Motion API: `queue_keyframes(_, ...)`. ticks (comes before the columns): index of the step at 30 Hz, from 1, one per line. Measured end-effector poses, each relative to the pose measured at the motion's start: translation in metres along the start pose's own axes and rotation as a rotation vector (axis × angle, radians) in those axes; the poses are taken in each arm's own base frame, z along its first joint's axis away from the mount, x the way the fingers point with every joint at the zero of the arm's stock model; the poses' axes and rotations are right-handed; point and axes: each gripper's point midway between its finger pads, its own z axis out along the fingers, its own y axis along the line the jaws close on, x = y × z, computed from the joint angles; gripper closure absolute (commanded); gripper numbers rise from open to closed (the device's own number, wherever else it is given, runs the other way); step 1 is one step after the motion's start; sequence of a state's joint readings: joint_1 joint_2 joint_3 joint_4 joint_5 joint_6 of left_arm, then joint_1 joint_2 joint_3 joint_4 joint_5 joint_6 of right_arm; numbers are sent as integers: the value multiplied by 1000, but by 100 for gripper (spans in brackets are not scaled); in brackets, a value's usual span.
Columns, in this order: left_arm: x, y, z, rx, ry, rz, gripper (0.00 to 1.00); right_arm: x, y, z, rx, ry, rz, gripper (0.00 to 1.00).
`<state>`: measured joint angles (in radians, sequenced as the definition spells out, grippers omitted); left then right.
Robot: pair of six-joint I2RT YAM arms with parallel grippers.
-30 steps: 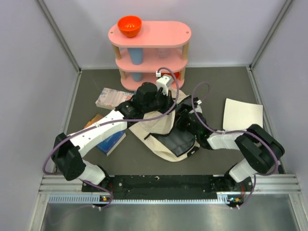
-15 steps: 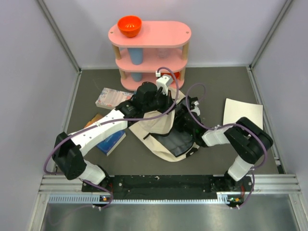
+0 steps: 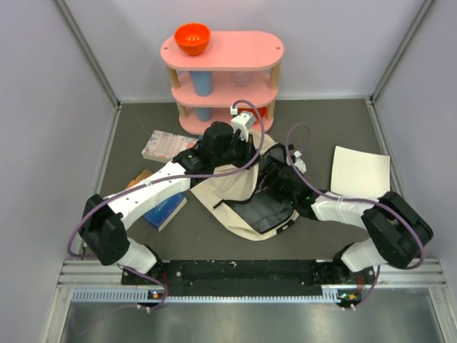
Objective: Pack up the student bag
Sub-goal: Place the book in the student bag.
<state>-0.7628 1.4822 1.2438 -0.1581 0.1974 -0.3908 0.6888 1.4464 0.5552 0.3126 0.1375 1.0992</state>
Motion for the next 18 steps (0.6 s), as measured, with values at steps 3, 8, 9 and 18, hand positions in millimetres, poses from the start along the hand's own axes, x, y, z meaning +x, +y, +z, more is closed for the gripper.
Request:
queue_keyframes(3,2,2,1,-3,5,-2,100,-2,-5,-12,12,-5,-14,32)
queue_keyframes(8,4,0,1,7,10,-2,100,-7,-4,-47,-38,-22,-66,32)
queue_keyframes(9,4,0,1,9,12,-3,100,-9,-2,-54,-50,-30,-73,32)
queue_keyframes(18,17,-2,3,42,36,-12,100,-45,-1,-129,-140,-211,-67,23)
